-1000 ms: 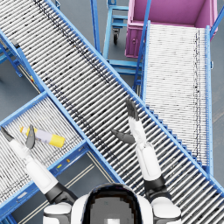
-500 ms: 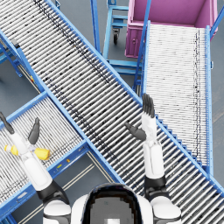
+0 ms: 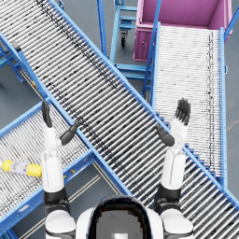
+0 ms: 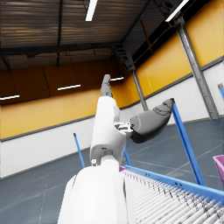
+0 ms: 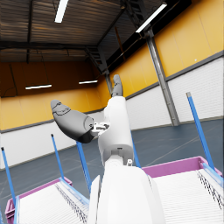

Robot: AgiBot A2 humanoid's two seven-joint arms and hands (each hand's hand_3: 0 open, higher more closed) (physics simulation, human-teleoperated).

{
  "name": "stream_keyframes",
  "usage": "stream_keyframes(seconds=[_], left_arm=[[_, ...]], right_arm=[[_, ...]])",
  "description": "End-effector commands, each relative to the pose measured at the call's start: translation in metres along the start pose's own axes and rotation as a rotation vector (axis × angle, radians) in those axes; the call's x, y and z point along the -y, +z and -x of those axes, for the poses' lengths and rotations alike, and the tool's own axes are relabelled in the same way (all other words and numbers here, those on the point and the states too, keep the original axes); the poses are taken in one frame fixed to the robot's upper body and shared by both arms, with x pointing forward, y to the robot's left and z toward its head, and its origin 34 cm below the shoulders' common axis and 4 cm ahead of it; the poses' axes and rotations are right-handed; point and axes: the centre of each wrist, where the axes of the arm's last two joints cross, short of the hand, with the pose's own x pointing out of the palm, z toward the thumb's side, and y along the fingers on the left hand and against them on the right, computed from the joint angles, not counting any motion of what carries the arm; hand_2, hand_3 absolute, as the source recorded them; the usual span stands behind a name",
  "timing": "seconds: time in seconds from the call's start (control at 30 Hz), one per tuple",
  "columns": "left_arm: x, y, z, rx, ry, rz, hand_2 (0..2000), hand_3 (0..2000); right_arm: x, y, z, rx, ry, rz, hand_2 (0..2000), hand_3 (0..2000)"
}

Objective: Pick up the oil and place it on the left assembly line, put the cola on the right, and keep Sprite still

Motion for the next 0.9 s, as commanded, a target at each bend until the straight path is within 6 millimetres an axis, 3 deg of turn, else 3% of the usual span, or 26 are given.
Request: stream_keyframes(seconds=[0.03, 0.27, 0.9], left_arm=[[-0.006, 0.007, -0.009, 0.013, -0.031, -0.032, 0, 0], [0.008, -0.003, -0.015, 0.093, -0.052, 0.038, 0, 0], [0.063, -0.023, -0.058, 0.632, -0.216, 0.387, 0, 0]], right_arm=[[0.000, 0.001, 0.001, -0.001, -0.005, 0.002, 0, 0], [-0.009, -0.006, 0.004, -0.008, 0.037, -0.056, 0, 0], [-0.064, -0.036, 0.008, -0.019, 0.342, -0.441, 0, 0]])
